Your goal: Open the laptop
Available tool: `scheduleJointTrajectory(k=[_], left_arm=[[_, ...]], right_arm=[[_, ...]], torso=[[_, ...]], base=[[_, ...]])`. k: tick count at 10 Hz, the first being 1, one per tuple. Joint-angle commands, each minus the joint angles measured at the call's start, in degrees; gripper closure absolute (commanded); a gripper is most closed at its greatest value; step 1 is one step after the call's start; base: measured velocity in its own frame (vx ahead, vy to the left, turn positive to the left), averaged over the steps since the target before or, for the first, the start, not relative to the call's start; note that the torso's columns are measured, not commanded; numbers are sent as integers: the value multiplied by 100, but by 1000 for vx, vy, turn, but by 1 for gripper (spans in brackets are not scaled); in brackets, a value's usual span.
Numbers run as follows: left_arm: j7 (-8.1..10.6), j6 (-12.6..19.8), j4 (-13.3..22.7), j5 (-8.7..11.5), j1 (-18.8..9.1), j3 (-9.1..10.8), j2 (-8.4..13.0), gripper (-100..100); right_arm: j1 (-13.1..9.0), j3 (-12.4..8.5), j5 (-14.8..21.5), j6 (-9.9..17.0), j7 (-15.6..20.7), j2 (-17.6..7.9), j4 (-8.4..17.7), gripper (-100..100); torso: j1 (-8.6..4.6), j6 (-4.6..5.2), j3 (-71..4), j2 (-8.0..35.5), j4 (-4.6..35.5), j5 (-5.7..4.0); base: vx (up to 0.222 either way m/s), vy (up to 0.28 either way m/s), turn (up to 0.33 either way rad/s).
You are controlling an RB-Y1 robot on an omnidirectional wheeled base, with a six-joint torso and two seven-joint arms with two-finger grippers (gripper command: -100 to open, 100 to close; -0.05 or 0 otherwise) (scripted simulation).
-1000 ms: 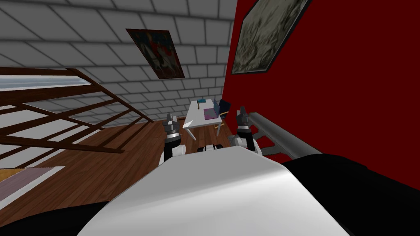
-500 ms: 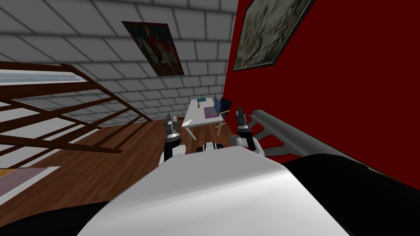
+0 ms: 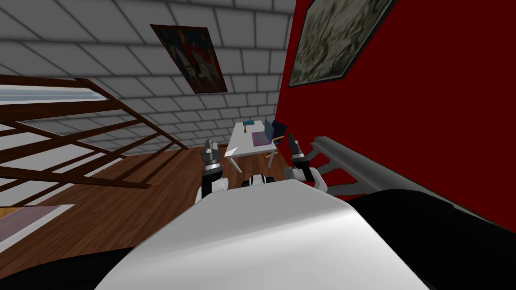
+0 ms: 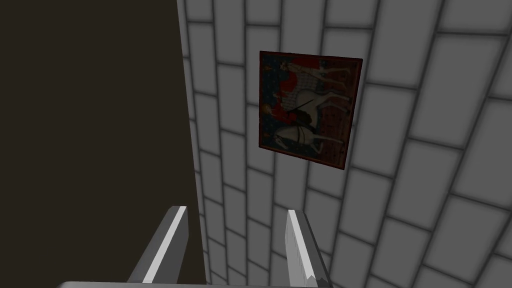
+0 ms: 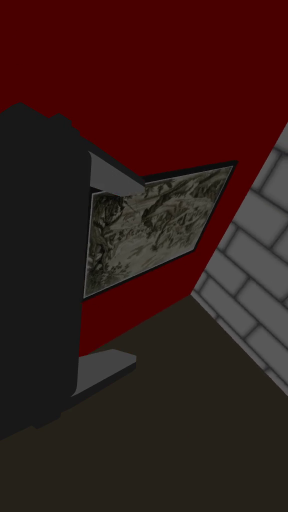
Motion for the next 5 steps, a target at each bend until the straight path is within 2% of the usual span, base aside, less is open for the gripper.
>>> scheduleJointTrajectory(k=[1,5], left_arm=[[0,0,0,0,0,0,0,0],[0,0,0,0,0,0,0,0]], right_arm=[[-25,-63,349,94,337,-161,120,-100],[-120,-184,939,261,890,-395,359,-100]], torso=[[1,0,1,3,1,0],[3,0,0,1,0,1]], base=[[61,46,15],[67,55,17]])
